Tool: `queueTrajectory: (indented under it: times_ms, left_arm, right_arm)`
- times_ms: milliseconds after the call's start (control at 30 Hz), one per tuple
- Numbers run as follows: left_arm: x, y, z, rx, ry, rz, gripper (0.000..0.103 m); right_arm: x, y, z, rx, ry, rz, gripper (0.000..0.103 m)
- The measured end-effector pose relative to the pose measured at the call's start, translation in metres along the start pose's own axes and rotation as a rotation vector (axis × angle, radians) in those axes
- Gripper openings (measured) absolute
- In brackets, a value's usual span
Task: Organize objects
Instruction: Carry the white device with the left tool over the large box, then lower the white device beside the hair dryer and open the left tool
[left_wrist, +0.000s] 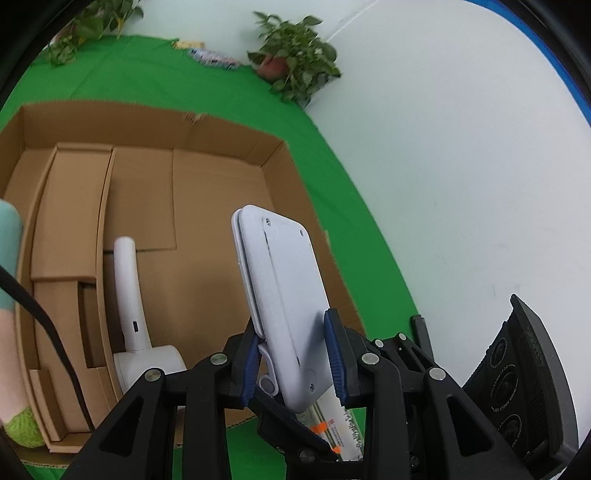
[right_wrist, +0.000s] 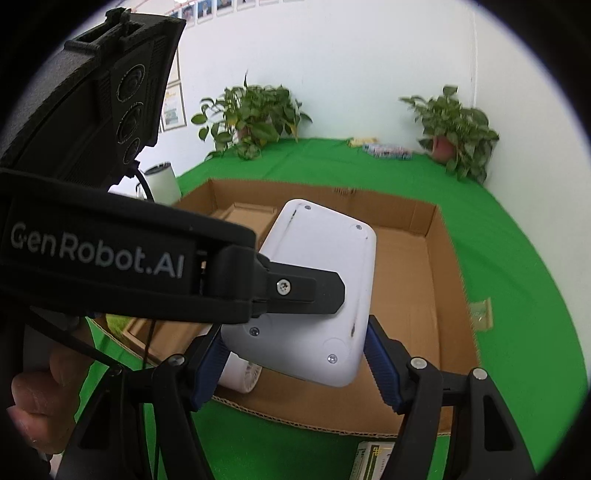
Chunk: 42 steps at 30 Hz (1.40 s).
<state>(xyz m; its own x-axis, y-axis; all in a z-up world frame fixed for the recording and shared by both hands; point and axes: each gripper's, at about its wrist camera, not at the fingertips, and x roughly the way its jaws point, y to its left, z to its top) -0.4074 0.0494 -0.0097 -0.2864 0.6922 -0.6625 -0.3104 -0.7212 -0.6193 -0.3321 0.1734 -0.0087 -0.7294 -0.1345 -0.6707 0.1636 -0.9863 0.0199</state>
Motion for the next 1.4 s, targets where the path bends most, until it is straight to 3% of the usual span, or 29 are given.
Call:
queueTrajectory:
  times_ms: [200, 900, 1267, 1400]
  left_arm:
    - [0.025, 0.026, 0.003, -0.050, 0.037, 0.025, 0.029]
    - [0.057, 0.096, 0.034, -0.189, 0.100, 0.051, 0.028]
    - [0.073, 0.095, 0.041, -0.201, 0.126, 0.085, 0.027]
    - [0.070, 0.096, 0.039, -0.205, 0.118, 0.055, 0.031]
  right_arm:
    - [0.034, -0.014, -0.003, 0.012, 0.095, 0.034, 0.062]
    - [0.075, -0.013, 0.000, 0.022, 0.241, 0.124, 0.062]
    - [0.083, -0.021, -0.005, 0.060, 0.284, 0.179, 0.064]
    - [0.087, -0.029, -0.009, 0.116, 0.319, 0.233, 0.064]
